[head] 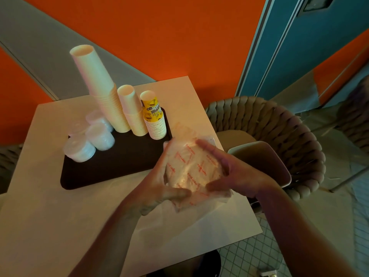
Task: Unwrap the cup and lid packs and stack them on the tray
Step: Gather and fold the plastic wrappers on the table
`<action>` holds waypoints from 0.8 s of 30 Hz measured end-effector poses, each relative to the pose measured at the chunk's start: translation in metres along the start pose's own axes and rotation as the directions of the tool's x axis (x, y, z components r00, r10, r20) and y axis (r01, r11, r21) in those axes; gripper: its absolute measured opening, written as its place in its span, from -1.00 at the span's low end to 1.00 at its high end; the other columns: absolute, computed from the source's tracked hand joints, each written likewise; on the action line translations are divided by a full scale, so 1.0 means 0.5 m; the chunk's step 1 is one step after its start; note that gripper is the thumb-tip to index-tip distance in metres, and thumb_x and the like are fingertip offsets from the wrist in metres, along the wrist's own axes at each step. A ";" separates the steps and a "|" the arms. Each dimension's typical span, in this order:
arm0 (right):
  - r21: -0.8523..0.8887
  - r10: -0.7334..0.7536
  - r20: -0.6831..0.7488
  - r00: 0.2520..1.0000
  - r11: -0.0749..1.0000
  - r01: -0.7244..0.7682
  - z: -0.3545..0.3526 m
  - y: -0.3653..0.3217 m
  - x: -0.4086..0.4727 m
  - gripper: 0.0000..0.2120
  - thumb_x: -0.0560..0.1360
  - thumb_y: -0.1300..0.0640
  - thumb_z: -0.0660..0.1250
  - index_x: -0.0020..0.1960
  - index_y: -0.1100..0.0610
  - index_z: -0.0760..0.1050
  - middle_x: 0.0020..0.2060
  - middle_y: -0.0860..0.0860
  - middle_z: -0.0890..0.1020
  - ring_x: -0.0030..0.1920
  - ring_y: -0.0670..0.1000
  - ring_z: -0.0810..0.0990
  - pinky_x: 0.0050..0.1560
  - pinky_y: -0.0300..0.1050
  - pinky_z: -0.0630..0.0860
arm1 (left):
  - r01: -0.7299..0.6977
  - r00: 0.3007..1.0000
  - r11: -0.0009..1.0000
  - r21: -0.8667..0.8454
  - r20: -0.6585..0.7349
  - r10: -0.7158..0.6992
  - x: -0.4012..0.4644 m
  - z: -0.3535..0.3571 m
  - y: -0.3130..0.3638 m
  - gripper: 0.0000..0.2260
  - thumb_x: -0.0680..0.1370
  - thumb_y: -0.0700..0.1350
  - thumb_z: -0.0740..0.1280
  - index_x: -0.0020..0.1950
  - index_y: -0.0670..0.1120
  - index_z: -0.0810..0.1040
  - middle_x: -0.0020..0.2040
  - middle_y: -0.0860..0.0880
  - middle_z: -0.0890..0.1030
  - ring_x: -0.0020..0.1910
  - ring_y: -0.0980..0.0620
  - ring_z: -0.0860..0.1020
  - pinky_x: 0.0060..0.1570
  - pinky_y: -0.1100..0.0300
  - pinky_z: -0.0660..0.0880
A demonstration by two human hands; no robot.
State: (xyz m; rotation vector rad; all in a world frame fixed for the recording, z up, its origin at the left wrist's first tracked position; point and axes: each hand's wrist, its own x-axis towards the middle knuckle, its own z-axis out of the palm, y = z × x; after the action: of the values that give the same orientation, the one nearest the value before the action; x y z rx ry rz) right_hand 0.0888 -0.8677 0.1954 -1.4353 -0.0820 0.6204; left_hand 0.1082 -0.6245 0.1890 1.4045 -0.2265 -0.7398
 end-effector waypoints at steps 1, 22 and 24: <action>0.037 0.004 -0.013 1.000 0.999 -0.004 -0.012 0.003 -0.004 -0.01 0.39 0.52 0.47 0.54 -0.29 0.26 0.45 -0.03 0.37 0.34 0.09 0.56 0.17 0.13 0.63 | 0.010 1.000 1.000 0.009 -0.007 -0.010 0.008 0.008 -0.005 0.02 0.28 -0.30 0.62 0.45 0.47 0.20 0.38 0.32 0.41 0.35 0.16 0.48 0.07 0.01 0.61; -0.243 0.015 -0.729 0.685 0.929 -0.279 -0.308 0.174 -0.068 -0.09 0.44 0.47 0.42 0.59 -0.08 0.13 0.48 0.00 0.39 0.44 0.03 0.43 0.32 -0.13 0.42 | 0.237 0.950 0.150 0.960 -0.197 -0.241 0.245 0.120 -0.193 -0.22 0.52 0.07 0.42 0.62 0.13 0.04 0.64 0.00 -0.09 0.57 -0.21 0.05 0.49 -0.08 0.22; -0.253 0.032 -0.799 0.600 0.888 -0.384 -0.319 0.201 -0.062 -0.11 0.43 0.44 0.43 0.61 -0.01 0.13 0.51 0.08 0.36 0.47 0.12 0.38 0.35 -0.09 0.36 | 0.276 0.935 0.123 0.953 -0.236 -0.265 0.239 0.120 -0.218 -0.20 0.50 0.08 0.42 0.62 0.13 0.03 0.64 -0.01 -0.09 0.57 -0.20 0.03 0.49 -0.07 0.23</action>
State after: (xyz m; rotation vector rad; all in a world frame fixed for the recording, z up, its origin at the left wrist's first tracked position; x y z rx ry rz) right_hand 0.0936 -1.0234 0.0853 -2.0424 0.7194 0.1031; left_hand 0.1291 -0.7418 0.0643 2.8268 -0.5166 -0.9280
